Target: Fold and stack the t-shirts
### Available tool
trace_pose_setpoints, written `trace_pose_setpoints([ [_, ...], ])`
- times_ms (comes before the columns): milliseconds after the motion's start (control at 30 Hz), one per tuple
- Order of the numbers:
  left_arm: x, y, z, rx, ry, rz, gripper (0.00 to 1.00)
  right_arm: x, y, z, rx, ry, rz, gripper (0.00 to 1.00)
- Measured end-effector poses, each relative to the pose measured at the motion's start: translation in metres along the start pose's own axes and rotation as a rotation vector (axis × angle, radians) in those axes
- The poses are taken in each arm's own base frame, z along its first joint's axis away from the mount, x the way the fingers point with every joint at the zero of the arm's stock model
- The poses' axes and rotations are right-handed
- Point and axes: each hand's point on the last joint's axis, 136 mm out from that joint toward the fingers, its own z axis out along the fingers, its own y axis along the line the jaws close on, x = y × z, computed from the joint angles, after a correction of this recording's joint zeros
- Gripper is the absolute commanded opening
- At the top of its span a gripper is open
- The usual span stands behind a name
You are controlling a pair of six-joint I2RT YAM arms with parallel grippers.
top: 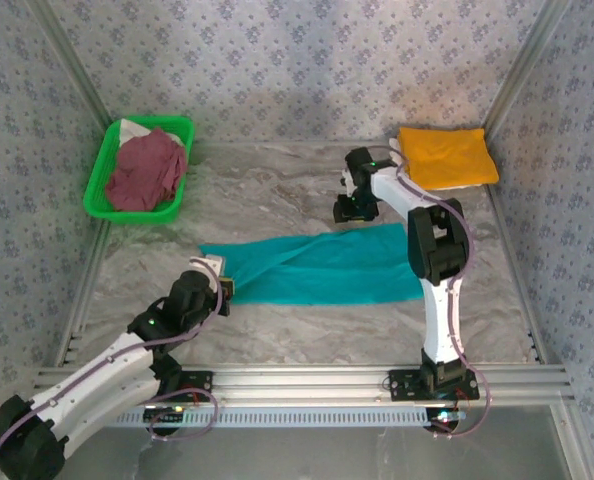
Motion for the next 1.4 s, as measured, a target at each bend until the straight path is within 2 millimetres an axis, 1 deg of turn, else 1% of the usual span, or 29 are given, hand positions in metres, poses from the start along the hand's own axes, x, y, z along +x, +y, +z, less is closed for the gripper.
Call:
trace_pose_setpoints([
  [67, -0.001, 0.001, 0.000, -0.006, -0.007, -0.001, 0.00, 0.008, 0.000, 0.005, 0.016, 0.034, -0.013, 0.43],
  [133, -0.002, 0.002, 0.000, -0.013, -0.010, -0.001, 0.00, 0.013, 0.000, 0.007, 0.025, 0.054, -0.018, 0.33],
  [200, -0.002, 0.003, 0.000, -0.017, -0.012, -0.001, 0.00, 0.017, -0.001, 0.008, 0.035, 0.064, -0.017, 0.13],
  [233, -0.002, 0.003, 0.000, -0.019, -0.012, -0.001, 0.00, 0.018, -0.003, 0.009, 0.042, 0.067, -0.019, 0.05],
  [300, -0.003, 0.004, -0.001, -0.025, -0.015, -0.001, 0.00, 0.023, -0.006, 0.012, 0.054, 0.074, -0.009, 0.01],
  [367, -0.003, 0.005, -0.001, -0.030, -0.018, -0.001, 0.00, 0.032, -0.009, 0.011, 0.061, 0.075, -0.001, 0.00],
  [433, -0.004, 0.006, -0.001, -0.038, -0.020, -0.002, 0.00, 0.039, -0.010, 0.004, 0.066, 0.069, 0.004, 0.00],
  [567, -0.005, 0.009, -0.001, -0.052, -0.026, -0.006, 0.00, 0.044, -0.007, -0.028, 0.050, -0.011, 0.023, 0.00],
  [667, -0.007, 0.011, -0.002, -0.062, -0.036, -0.011, 0.00, 0.056, -0.006, -0.048, 0.035, -0.065, 0.047, 0.00],
  [733, -0.008, 0.012, -0.002, -0.066, -0.042, -0.012, 0.00, 0.069, -0.005, -0.052, 0.018, -0.075, 0.064, 0.00],
  [800, -0.008, 0.012, -0.003, -0.069, -0.044, -0.015, 0.00, 0.085, -0.008, -0.048, 0.013, -0.061, 0.087, 0.00],
  [833, -0.008, 0.012, -0.003, -0.071, -0.045, -0.017, 0.00, 0.093, -0.011, -0.043, 0.013, -0.050, 0.102, 0.03],
  [867, -0.008, 0.013, -0.003, -0.072, -0.046, -0.018, 0.00, 0.103, -0.017, -0.038, 0.015, -0.028, 0.126, 0.15],
  [933, -0.009, 0.013, -0.003, -0.075, -0.047, -0.019, 0.00, 0.110, -0.032, -0.034, 0.017, -0.007, 0.193, 0.30],
  [967, -0.009, 0.013, -0.003, -0.077, -0.048, -0.019, 0.00, 0.109, -0.043, -0.035, 0.022, -0.010, 0.228, 0.38],
  [1033, -0.009, 0.014, -0.003, -0.079, -0.049, -0.019, 0.00, 0.098, -0.064, -0.041, 0.036, -0.046, 0.293, 0.44],
  [1067, -0.009, 0.014, -0.003, -0.079, -0.049, -0.019, 0.00, 0.091, -0.074, -0.046, 0.045, -0.068, 0.319, 0.50],
  [1100, -0.009, 0.014, -0.003, -0.079, -0.049, -0.019, 0.00, 0.082, -0.082, -0.051, 0.057, -0.093, 0.339, 0.53],
  [1167, -0.009, 0.014, -0.003, -0.081, -0.052, -0.019, 0.00, 0.062, -0.097, -0.061, 0.077, -0.142, 0.364, 0.56],
  [1233, -0.011, 0.014, -0.004, -0.082, -0.061, -0.021, 0.00, 0.045, -0.109, -0.062, 0.093, -0.166, 0.385, 0.57],
  [1267, -0.012, 0.014, -0.005, -0.080, -0.065, -0.022, 0.00, 0.038, -0.116, -0.059, 0.100, -0.167, 0.395, 0.57],
  [1333, -0.014, 0.014, -0.006, -0.077, -0.073, -0.024, 0.00, 0.032, -0.127, -0.048, 0.113, -0.152, 0.412, 0.58],
  [1400, -0.015, 0.013, -0.007, -0.075, -0.079, -0.025, 0.00, 0.033, -0.134, -0.035, 0.127, -0.122, 0.425, 0.57],
])
